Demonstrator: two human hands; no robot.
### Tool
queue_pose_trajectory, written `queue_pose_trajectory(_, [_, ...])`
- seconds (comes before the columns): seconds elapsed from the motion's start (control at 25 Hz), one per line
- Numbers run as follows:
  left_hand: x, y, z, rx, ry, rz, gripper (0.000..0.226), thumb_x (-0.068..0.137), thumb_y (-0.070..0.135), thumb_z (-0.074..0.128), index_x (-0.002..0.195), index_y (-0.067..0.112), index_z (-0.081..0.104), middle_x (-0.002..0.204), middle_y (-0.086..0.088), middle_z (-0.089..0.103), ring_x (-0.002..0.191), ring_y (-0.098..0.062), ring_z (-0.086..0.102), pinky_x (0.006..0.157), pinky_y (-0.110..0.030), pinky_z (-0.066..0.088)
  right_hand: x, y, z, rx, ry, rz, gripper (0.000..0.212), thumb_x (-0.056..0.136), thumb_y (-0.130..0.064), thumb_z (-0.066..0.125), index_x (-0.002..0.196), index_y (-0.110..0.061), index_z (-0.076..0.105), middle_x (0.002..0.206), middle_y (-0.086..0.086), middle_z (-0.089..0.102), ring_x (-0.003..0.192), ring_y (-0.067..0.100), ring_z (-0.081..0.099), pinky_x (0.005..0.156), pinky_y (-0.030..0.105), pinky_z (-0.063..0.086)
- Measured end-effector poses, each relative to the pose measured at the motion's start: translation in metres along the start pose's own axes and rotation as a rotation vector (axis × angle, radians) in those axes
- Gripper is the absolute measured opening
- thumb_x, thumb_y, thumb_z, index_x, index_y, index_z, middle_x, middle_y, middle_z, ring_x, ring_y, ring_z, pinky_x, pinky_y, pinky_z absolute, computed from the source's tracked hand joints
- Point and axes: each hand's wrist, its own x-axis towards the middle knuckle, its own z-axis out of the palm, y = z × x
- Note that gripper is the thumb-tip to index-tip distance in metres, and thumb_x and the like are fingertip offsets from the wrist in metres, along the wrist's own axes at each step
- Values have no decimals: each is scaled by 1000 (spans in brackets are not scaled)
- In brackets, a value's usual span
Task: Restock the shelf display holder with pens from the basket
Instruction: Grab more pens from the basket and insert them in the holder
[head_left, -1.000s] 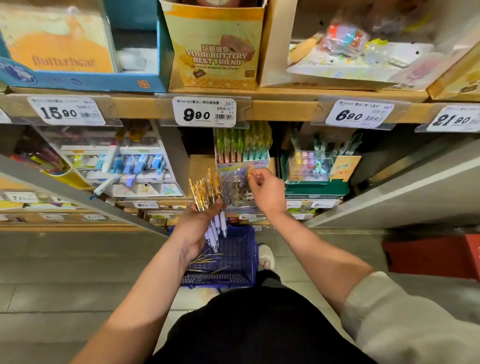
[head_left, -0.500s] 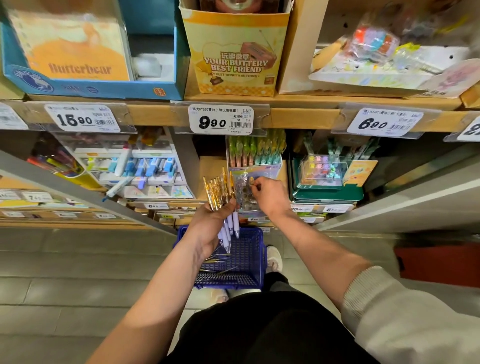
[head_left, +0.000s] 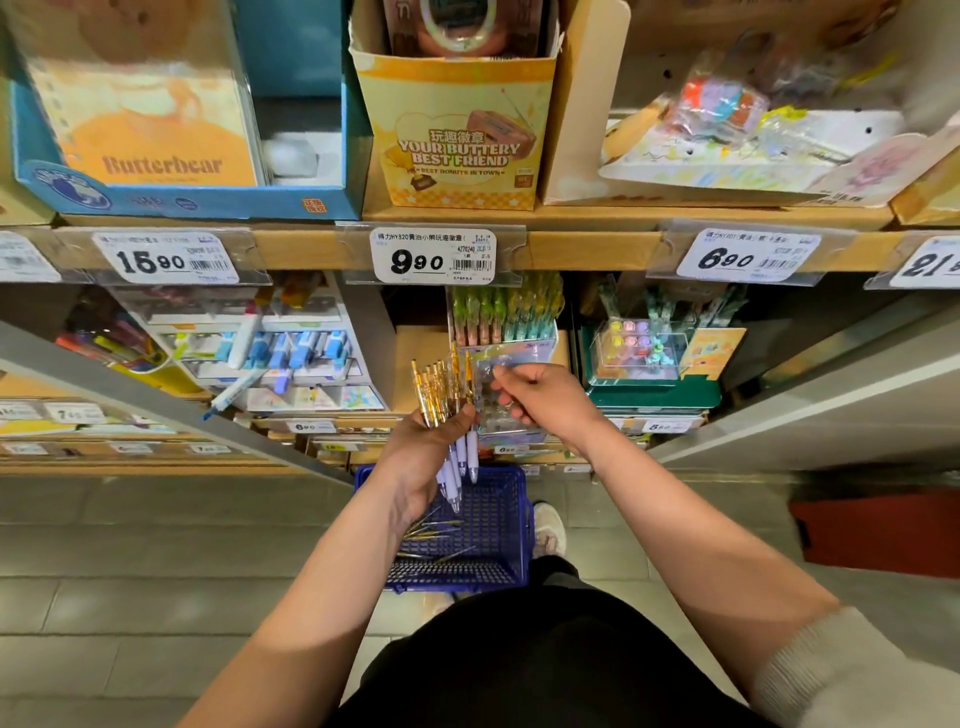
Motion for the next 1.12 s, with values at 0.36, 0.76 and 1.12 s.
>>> queue_pose_trajectory(0.36, [2, -5, 10, 78, -39, 12, 26, 86, 21, 80, 109, 12, 72, 110, -10, 77, 112, -31, 67, 111, -50, 44, -18, -20, 1, 150, -126, 46, 19, 86, -14, 79, 103, -10, 74, 95, 10, 77, 82, 15, 75, 76, 26, 61])
queue_pose_trajectory(0.76, [5, 3, 3, -71, -85, -30, 16, 88, 11, 75, 103, 5, 71, 88, -8, 75, 69, -17, 69, 64, -29, 59, 12, 0, -43, -165, 335, -184, 3, 92, -18, 72, 93, -19, 69, 86, -5, 75, 84, 10, 72, 83, 25, 56])
queue_pose_trajectory(1.12, [3, 3, 0, -105, -67, -28, 16, 90, 12, 73, 104, 4, 71, 87, -8, 76, 73, -19, 73, 68, -31, 58, 39, 34, -11, -446, 368, -296, 7, 95, -25, 69, 97, -19, 69, 89, -6, 73, 82, 9, 69, 79, 25, 58])
